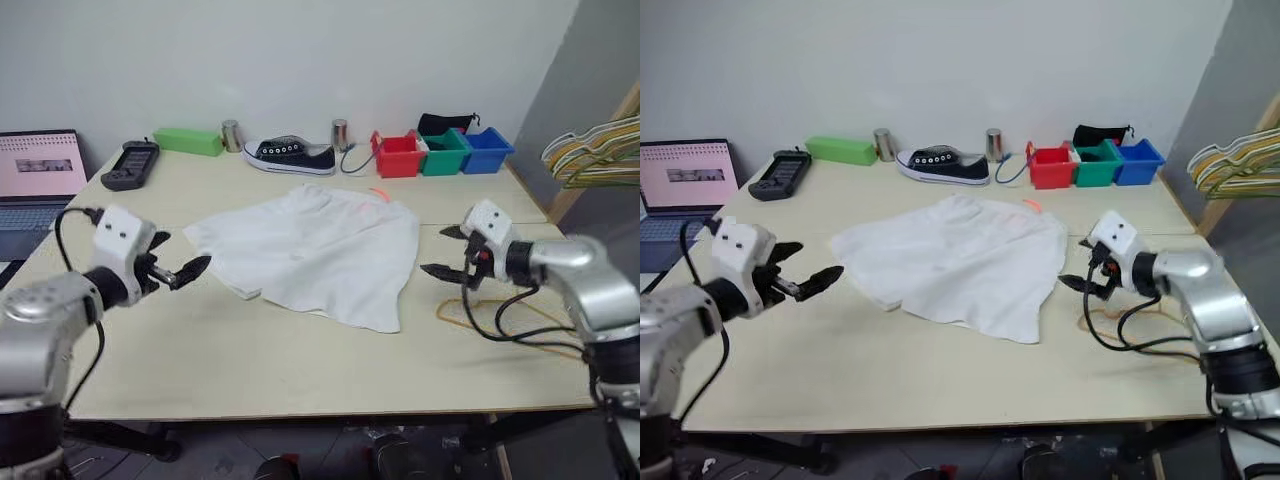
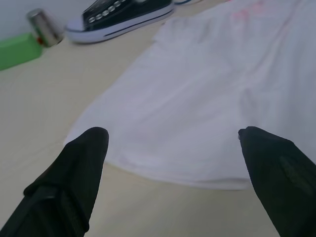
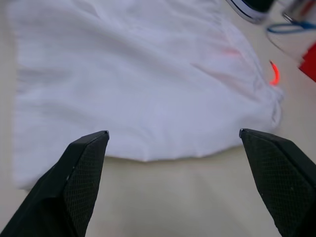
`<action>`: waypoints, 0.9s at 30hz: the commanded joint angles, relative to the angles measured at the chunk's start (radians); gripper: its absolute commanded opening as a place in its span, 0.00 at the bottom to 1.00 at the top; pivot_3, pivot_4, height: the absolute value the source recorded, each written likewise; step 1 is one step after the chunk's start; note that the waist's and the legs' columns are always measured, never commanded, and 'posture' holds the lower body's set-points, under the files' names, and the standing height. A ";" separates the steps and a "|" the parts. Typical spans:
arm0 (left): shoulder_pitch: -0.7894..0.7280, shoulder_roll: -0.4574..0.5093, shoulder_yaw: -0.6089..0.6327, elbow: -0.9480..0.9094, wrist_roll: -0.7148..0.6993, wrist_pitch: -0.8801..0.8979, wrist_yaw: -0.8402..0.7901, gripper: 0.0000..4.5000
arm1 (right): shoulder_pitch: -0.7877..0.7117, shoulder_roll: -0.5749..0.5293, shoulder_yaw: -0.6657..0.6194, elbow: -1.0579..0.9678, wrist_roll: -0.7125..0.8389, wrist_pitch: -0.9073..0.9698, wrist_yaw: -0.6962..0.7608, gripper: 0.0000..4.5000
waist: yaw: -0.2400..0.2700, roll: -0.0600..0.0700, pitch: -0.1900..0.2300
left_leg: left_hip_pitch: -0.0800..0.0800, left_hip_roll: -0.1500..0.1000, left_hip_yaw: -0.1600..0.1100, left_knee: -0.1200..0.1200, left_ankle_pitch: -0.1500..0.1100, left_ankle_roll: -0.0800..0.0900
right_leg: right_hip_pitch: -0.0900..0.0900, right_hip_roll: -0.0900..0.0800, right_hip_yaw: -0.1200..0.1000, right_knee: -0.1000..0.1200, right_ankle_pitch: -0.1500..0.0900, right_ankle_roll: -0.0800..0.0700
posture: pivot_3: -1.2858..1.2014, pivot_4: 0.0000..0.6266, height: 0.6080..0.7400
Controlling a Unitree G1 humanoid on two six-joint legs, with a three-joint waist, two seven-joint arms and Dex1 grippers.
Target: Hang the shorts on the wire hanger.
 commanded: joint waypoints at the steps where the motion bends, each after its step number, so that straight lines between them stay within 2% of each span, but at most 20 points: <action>1: -0.022 0.053 -0.022 0.007 -0.045 -0.013 -0.120 1.00 | -0.049 -0.009 0.017 0.038 0.012 -0.016 0.071 1.00 | -0.001 -0.001 -0.001 | 0.000 0.000 0.000 0.000 0.000 0.000 | 0.000 0.000 0.000 0.000 0.000 0.000 | 0.46 0.02 1.00; 15: -0.057 0.015 -0.142 0.025 -0.004 -0.055 -0.123 1.00 | -0.025 0.025 0.013 -0.029 0.024 0.007 0.036 1.00 | -0.001 -0.001 -0.001 | -0.002 0.000 0.000 -0.002 -0.001 -0.002 | -0.004 0.000 0.000 0.004 -0.002 0.000 | 0.45 0.01 1.00; 21: -0.079 -0.093 -0.247 0.105 0.088 -0.122 -0.041 1.00 | 0.049 0.036 0.044 -0.174 0.038 0.033 0.019 1.00 | -0.004 -0.001 -0.001 | -0.001 0.000 0.000 0.003 -0.001 -0.002 | -0.003 0.000 0.000 0.010 -0.002 0.001 | 0.44 0.01 1.00; 27: -0.144 -0.213 -0.391 0.277 0.210 -0.225 -0.003 1.00 | 0.075 0.056 0.067 -0.228 0.030 0.049 -0.027 1.00 | -0.019 -0.001 -0.001 | -0.001 0.000 -0.001 0.012 -0.001 -0.001 | -0.003 0.001 0.000 0.017 -0.002 0.002 | 0.43 0.01 1.00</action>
